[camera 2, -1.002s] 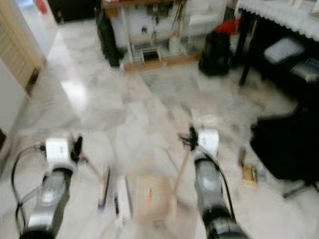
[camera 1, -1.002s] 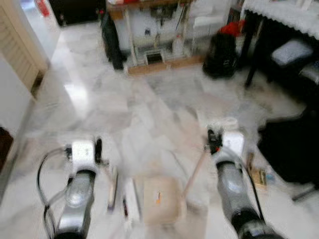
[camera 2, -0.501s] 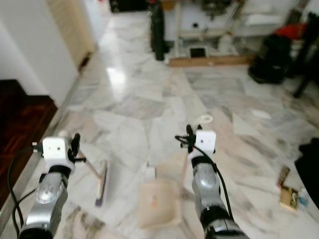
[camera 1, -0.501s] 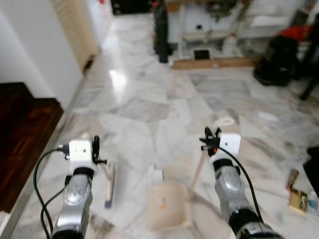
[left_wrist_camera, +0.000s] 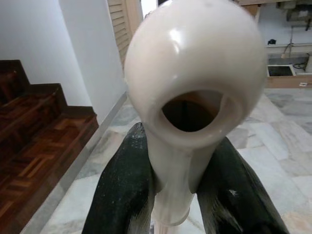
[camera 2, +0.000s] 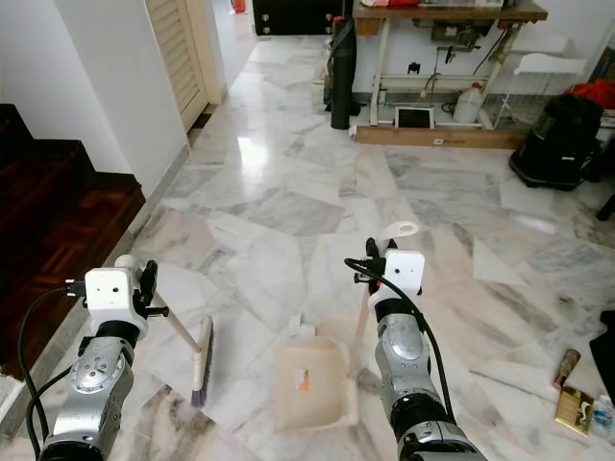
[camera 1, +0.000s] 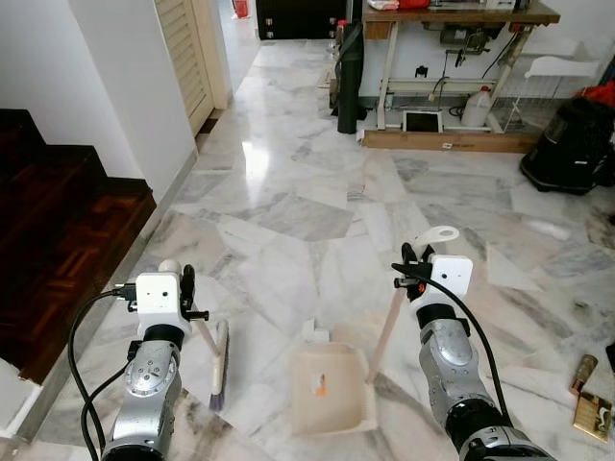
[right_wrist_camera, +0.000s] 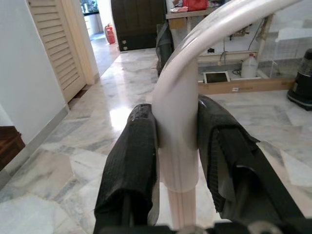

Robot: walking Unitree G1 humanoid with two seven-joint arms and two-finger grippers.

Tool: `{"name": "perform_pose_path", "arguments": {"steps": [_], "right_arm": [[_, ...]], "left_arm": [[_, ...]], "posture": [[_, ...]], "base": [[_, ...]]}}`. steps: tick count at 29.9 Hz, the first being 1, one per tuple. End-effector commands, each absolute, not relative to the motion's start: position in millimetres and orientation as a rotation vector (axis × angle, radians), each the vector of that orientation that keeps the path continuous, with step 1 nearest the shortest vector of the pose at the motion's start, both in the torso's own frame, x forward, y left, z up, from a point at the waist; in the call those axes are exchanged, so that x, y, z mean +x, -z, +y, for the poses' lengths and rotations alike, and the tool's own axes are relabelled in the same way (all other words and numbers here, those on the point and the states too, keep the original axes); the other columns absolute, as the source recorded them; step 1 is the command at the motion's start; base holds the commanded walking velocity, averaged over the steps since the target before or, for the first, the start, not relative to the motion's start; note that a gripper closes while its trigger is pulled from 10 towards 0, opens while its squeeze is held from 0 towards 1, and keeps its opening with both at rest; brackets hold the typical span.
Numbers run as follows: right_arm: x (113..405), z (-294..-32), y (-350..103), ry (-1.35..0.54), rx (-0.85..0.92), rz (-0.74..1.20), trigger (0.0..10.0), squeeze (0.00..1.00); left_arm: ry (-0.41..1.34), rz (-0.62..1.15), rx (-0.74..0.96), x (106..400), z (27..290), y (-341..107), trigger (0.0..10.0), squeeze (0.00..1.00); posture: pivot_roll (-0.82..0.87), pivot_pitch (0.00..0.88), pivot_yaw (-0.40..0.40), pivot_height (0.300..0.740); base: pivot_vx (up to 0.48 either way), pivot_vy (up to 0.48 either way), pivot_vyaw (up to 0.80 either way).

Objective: Sweep floor

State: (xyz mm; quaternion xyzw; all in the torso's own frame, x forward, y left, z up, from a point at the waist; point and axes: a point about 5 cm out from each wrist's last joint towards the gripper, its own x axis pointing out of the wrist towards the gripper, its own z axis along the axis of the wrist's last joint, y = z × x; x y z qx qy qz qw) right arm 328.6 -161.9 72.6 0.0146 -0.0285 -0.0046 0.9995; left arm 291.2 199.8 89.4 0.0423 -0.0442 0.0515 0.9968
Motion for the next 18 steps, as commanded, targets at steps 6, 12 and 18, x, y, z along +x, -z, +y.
{"name": "perform_pose_path", "arguments": {"steps": [6, 12, 18], "right_arm": [[333.4, -160.5, -83.2, 0.008, 0.033, -0.106, 10.0, 0.0], [333.1, -160.1, -82.8, 0.006, 0.038, -0.106, 10.0, 0.0], [333.1, -160.4, -82.9, 0.007, 0.043, -0.106, 10.0, 0.0]], "left_arm": [[-0.087, -0.139, 0.091, 294.3, 197.4, -100.0, 10.0, 0.0], [-0.082, -0.139, 0.09, 294.4, 197.0, -99.9, 10.0, 0.0], [-0.082, -0.14, 0.089, 294.5, 196.9, -100.1, 10.0, 0.0]], "posture": [[-0.01, 0.0, 0.043, 0.74], [-0.01, 0.0, 0.044, 0.74], [-0.01, 0.0, 0.042, 0.74]], "base": [[0.0, 0.0, 0.0], [0.0, 0.0, 0.0], [0.0, 0.0, 0.0]]}}
